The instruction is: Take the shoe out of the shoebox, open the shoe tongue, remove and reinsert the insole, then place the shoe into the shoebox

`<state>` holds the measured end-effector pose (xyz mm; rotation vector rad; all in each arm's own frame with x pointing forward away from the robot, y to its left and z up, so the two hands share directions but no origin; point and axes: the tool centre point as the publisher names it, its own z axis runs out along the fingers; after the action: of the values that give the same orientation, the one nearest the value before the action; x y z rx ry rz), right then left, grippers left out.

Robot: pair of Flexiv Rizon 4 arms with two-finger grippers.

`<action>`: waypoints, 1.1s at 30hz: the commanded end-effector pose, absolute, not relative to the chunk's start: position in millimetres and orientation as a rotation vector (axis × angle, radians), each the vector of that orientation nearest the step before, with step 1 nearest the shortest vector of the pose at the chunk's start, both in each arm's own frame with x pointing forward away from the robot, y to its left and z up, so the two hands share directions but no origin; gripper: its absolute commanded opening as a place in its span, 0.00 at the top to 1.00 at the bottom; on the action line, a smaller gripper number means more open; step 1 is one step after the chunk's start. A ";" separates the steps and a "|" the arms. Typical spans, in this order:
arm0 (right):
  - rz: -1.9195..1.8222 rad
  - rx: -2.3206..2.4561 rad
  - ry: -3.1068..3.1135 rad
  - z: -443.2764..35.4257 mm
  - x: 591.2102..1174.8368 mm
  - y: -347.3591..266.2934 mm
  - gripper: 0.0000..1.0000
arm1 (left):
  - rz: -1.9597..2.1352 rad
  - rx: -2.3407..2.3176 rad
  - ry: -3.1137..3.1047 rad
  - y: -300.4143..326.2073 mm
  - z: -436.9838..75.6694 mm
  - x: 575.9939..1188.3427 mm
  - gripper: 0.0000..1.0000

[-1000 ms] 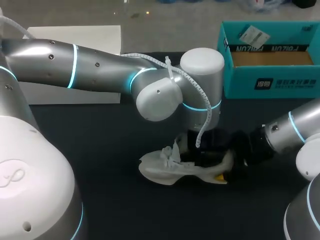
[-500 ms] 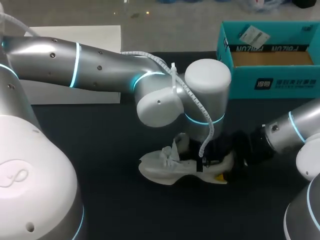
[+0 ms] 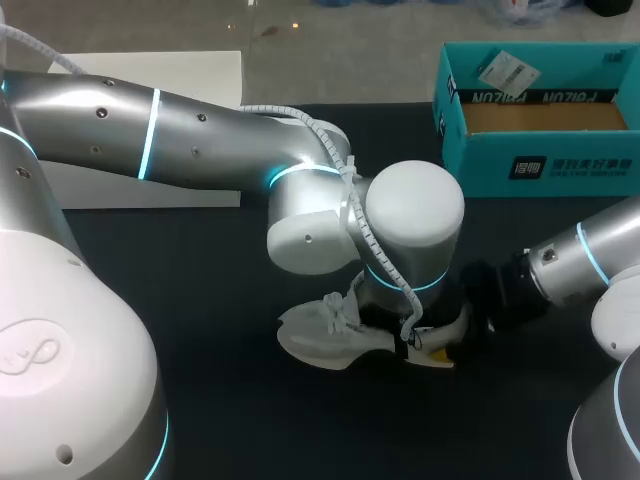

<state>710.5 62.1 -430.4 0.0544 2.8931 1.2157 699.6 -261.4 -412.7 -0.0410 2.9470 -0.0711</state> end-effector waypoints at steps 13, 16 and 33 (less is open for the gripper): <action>1.209 0.056 2.895 -431.6 710.6 63.4 1.00 | -0.179 -0.068 2.912 -248.2 -392.2 711.7 1.00; 1.209 0.056 2.895 -431.6 710.6 63.4 1.00 | -0.228 -0.075 2.910 -248.4 -385.1 712.8 1.00; 1.209 0.056 2.895 -431.6 710.6 63.4 1.00 | -0.388 -0.087 2.925 -246.0 -356.6 711.2 1.00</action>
<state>711.0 62.2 -429.6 0.0556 2.8934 1.2147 711.2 -252.5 -359.6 -0.0888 2.9239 -0.3629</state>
